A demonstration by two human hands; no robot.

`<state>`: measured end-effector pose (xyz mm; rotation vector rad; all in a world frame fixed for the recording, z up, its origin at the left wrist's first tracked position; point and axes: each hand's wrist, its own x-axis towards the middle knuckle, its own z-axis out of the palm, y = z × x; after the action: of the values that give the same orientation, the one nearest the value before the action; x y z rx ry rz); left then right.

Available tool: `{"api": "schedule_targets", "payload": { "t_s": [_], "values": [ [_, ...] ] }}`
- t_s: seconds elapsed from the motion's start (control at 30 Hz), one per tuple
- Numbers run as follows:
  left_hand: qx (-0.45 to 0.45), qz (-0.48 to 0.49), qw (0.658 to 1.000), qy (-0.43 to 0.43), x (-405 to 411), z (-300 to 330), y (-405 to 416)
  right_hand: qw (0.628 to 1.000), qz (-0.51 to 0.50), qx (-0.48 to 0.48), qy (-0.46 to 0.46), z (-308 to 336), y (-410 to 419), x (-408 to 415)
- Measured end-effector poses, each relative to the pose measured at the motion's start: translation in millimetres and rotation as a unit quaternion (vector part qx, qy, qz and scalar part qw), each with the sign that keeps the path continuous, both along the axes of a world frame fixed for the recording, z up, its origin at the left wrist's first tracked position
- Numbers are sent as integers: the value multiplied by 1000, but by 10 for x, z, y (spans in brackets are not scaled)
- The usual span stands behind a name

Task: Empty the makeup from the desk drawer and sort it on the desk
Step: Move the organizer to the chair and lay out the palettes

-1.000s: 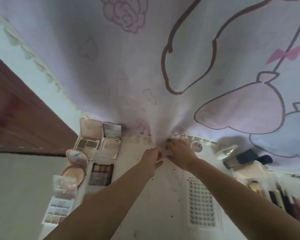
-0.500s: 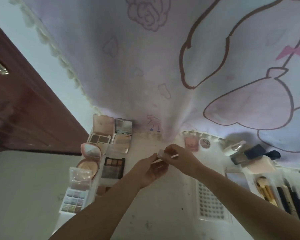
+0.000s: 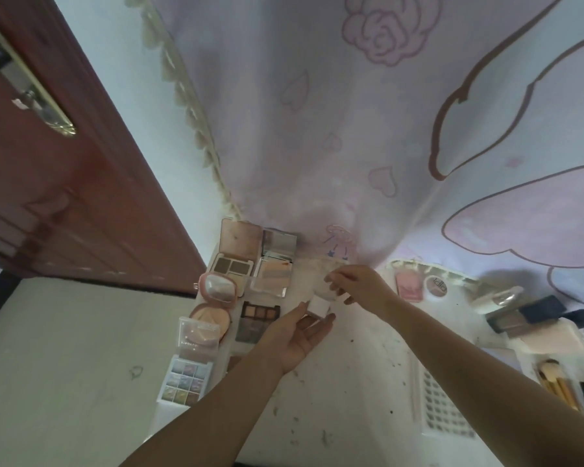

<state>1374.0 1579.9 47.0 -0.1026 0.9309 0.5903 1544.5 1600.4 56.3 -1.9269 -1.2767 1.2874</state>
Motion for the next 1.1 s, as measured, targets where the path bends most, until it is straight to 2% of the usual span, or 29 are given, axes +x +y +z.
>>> {"api": "schedule_targets", "payload": {
  "t_s": [0.17,0.37,0.63,0.77,0.83,0.9,0.93,1.1],
  "values": [
    [-30,85,994,55,114,-77,171,999,31,-9,-41,-219,409,-40],
    [-66,153,981,102,263,-104,246,997,58,-25,-39,-365,653,-113],
    [-36,135,981,133,234,-161,235,983,95,20,-159,-321,494,-120],
    [-3,48,986,158,453,-134,65,983,148,-33,-104,-105,34,233],
    [12,15,985,172,677,-123,-6,962,181,-44,-202,-37,-175,572],
    [21,-19,984,173,940,-95,-45,919,193,-21,-343,-4,-274,932],
    [27,-40,984,173,1072,-72,-54,903,197,-10,-381,-6,-291,1077],
    [50,-113,974,190,1534,-46,-8,842,305,-20,-445,-166,-307,1365]
  ]
}}
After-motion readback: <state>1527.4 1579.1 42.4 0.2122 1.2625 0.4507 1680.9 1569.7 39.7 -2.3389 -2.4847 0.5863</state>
